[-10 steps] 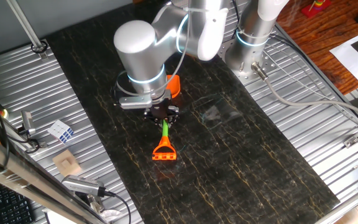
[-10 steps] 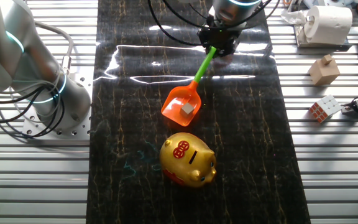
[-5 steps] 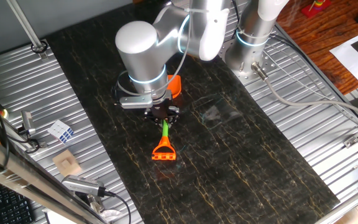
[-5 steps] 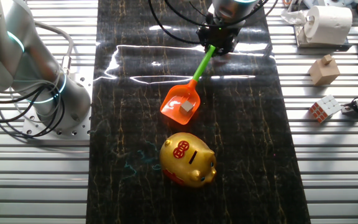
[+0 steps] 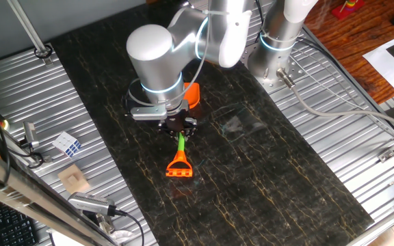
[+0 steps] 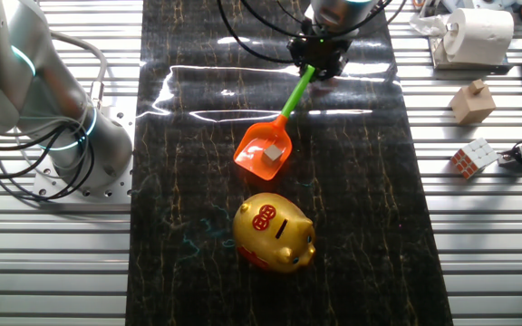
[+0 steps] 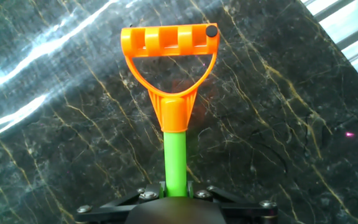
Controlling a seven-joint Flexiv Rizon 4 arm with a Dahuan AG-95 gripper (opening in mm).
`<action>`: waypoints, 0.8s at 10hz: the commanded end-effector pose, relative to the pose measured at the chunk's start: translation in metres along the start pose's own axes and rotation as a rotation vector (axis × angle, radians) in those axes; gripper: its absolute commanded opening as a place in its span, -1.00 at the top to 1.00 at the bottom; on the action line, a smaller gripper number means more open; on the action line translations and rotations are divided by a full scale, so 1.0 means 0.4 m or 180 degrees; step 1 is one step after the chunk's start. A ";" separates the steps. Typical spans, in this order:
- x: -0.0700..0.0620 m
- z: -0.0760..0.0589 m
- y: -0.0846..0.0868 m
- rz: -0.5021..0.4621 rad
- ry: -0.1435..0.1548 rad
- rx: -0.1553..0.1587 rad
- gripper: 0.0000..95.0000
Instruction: Use a shovel to scoop up an object
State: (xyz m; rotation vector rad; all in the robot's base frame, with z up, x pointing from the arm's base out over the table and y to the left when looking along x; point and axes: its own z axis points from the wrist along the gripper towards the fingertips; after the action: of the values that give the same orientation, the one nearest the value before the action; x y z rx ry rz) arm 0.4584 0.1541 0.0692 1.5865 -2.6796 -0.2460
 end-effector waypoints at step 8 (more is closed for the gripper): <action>0.015 0.004 0.049 0.0017 -0.0022 -0.0026 1.00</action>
State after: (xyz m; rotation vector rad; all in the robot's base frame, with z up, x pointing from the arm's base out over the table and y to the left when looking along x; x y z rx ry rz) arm 0.4370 0.1582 0.0696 1.5782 -2.6854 -0.2547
